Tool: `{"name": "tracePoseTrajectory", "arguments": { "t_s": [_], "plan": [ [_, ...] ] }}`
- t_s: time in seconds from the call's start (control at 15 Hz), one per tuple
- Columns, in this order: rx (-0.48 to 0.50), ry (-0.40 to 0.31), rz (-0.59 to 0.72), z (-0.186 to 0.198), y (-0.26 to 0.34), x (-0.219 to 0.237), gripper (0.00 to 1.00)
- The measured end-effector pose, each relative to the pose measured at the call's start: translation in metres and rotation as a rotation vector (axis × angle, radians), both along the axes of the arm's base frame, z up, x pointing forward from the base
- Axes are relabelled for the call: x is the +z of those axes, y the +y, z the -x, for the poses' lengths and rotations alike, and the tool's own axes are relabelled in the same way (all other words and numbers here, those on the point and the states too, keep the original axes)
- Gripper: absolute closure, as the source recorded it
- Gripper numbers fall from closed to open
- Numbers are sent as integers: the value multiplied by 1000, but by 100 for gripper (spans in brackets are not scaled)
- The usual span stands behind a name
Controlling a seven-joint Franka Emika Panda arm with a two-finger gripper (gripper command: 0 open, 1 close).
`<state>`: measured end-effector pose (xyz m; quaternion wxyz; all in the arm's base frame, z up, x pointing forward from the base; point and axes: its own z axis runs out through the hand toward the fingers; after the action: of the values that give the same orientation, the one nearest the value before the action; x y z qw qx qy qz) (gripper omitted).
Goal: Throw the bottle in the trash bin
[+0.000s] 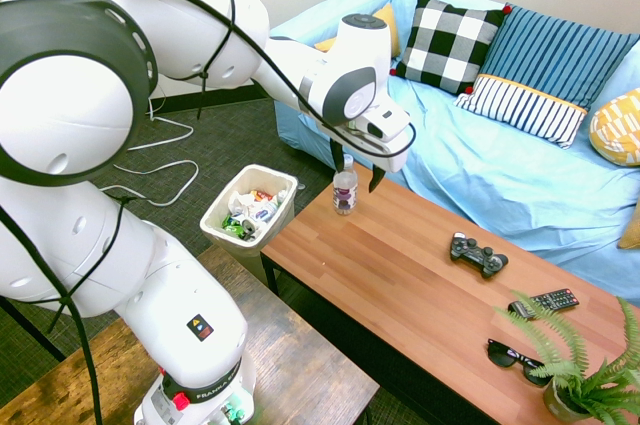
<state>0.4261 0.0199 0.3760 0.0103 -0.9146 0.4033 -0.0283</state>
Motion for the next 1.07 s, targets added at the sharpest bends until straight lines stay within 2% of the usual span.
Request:
{"name": "tracePoseTrajectory", "arguments": {
  "t_s": [0.27,0.53,0.8,1.07],
  "plan": [
    [1,0,-10,-2,7,-3,0],
    [12,-36,-11,-20,52,-5,0],
    [16,-71,27,-65,105,-2,0],
    [3,-52,62,-132,137,-32,0]
  ]
}}
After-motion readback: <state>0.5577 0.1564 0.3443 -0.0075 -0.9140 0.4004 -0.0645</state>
